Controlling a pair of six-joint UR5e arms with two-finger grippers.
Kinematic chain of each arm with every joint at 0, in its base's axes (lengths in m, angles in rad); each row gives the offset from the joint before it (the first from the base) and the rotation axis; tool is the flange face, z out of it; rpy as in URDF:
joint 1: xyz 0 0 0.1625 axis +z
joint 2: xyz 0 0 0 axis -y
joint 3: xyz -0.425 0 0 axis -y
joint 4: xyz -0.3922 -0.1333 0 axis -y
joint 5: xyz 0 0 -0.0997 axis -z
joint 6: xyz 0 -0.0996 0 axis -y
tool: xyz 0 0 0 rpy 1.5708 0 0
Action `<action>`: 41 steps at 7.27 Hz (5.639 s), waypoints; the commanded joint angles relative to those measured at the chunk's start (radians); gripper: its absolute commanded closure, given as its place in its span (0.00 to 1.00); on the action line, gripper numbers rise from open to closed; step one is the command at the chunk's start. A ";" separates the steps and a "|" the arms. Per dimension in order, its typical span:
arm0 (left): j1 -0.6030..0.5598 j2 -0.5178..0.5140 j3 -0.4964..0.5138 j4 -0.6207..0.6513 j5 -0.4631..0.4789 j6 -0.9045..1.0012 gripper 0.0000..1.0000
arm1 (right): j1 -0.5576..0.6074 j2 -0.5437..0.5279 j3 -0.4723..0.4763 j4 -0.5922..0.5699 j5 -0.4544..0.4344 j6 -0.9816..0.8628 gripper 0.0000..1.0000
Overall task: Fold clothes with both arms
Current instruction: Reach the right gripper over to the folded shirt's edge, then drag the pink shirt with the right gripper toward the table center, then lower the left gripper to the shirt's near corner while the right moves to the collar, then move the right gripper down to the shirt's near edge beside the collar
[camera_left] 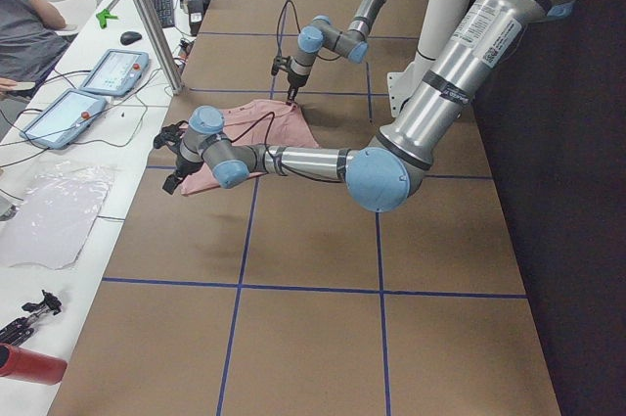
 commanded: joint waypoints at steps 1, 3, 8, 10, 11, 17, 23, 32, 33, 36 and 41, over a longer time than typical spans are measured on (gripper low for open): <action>0.000 0.000 -0.001 0.000 -0.002 0.000 0.00 | 0.007 -0.038 0.134 -0.102 0.012 -0.016 1.00; 0.000 -0.001 0.000 -0.001 -0.002 0.000 0.00 | 0.005 -0.323 0.481 -0.125 0.012 -0.018 1.00; 0.003 -0.003 -0.009 0.002 -0.003 -0.002 0.00 | -0.358 -0.558 0.825 -0.223 -0.325 0.146 1.00; 0.009 -0.003 -0.027 0.005 -0.005 -0.038 0.00 | -0.375 -0.558 0.834 -0.224 -0.318 0.130 0.01; 0.018 -0.001 -0.052 0.011 -0.008 -0.073 0.00 | -0.334 -0.570 0.887 -0.213 -0.272 0.046 0.00; 0.465 0.469 -0.945 0.250 0.091 -0.860 0.00 | -0.188 -0.678 0.972 -0.056 -0.100 -0.054 0.00; 0.940 0.493 -1.025 0.308 0.477 -1.614 0.29 | -0.091 -0.666 0.971 -0.063 -0.038 -0.028 0.01; 1.012 0.473 -0.992 0.362 0.472 -1.601 0.54 | -0.087 -0.667 0.968 -0.063 -0.038 -0.030 0.00; 1.017 0.468 -0.992 0.364 0.472 -1.601 0.54 | -0.085 -0.667 0.968 -0.063 -0.038 -0.030 0.00; 1.019 0.468 -0.992 0.362 0.472 -1.601 0.54 | -0.087 -0.667 0.968 -0.063 -0.038 -0.030 0.00; 1.046 0.460 -1.008 0.388 0.472 -1.588 1.00 | -0.097 -0.640 0.907 -0.066 -0.038 0.111 0.50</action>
